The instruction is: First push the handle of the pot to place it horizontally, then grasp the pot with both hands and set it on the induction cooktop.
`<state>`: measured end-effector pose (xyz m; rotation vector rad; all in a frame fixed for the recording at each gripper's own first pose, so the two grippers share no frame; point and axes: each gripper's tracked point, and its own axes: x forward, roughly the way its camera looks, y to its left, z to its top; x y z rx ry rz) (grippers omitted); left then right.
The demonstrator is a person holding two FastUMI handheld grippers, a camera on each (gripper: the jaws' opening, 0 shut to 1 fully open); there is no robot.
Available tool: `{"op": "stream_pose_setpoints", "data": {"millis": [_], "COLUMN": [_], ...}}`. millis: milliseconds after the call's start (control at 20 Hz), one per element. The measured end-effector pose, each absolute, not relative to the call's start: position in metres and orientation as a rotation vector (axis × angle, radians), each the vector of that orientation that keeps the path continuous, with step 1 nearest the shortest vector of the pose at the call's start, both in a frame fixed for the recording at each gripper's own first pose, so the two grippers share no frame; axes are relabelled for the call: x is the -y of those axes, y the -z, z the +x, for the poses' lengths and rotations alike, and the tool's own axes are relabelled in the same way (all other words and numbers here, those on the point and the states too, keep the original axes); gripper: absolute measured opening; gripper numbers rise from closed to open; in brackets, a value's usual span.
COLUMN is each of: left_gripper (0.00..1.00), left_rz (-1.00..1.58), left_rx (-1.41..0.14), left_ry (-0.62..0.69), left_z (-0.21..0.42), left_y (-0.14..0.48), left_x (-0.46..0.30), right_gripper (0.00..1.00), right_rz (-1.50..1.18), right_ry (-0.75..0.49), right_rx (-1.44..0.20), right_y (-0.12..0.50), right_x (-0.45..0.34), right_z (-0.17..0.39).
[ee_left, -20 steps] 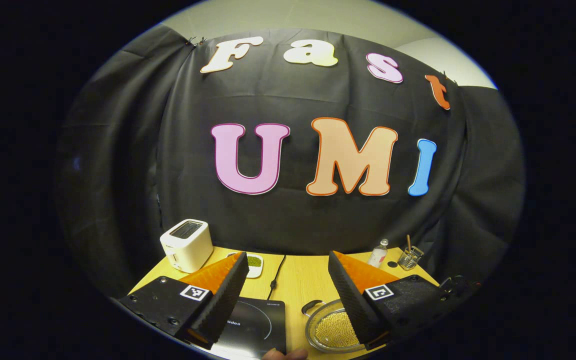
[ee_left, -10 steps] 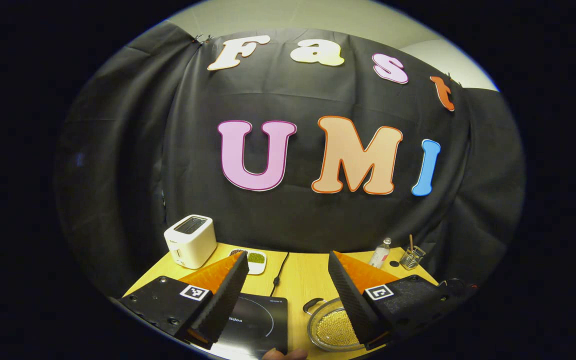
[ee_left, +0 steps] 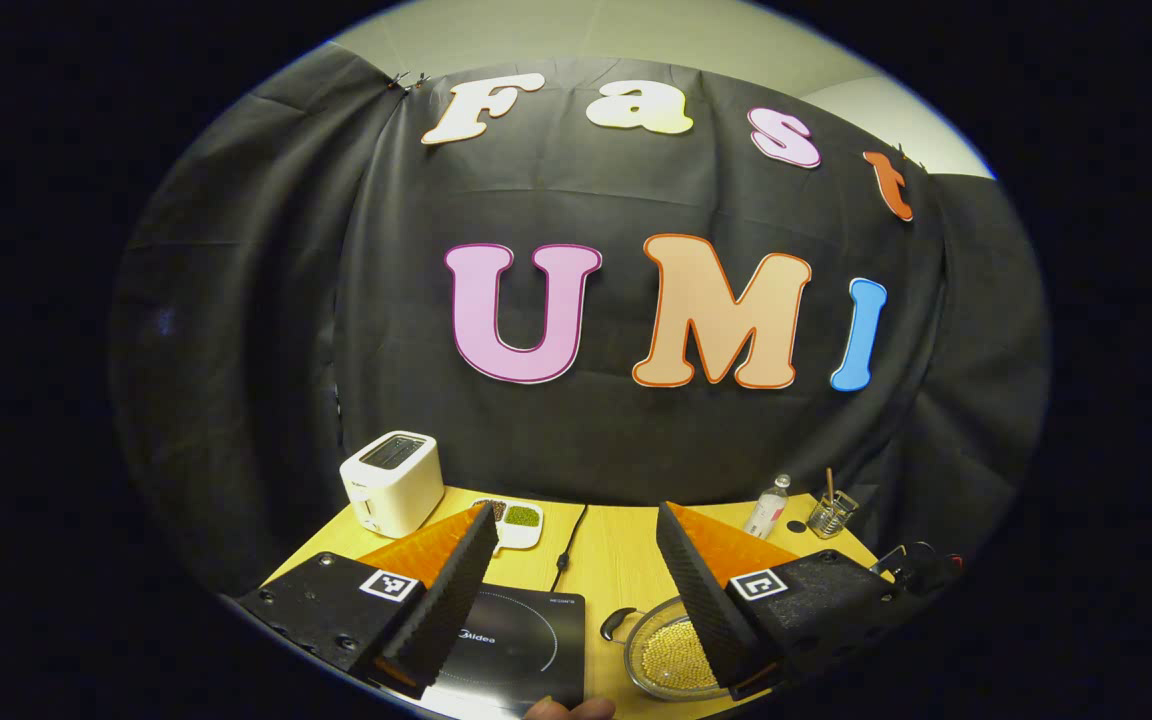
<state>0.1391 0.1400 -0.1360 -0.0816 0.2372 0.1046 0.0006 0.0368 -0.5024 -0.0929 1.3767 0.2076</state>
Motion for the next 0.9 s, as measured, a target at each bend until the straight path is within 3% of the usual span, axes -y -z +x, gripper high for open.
{"op": "stream_pose_setpoints", "data": {"millis": [900], "left_gripper": [0.98], "left_rz": [-0.078], "left_rx": [-0.249], "left_ry": [-0.225], "left_z": [0.122], "left_y": [0.140], "left_x": [-0.159], "right_gripper": [0.03], "right_rz": [-0.128], "right_ry": [-0.213], "right_rx": [-1.371], "right_y": [0.515], "right_x": [-0.006], "right_z": [0.057]}}
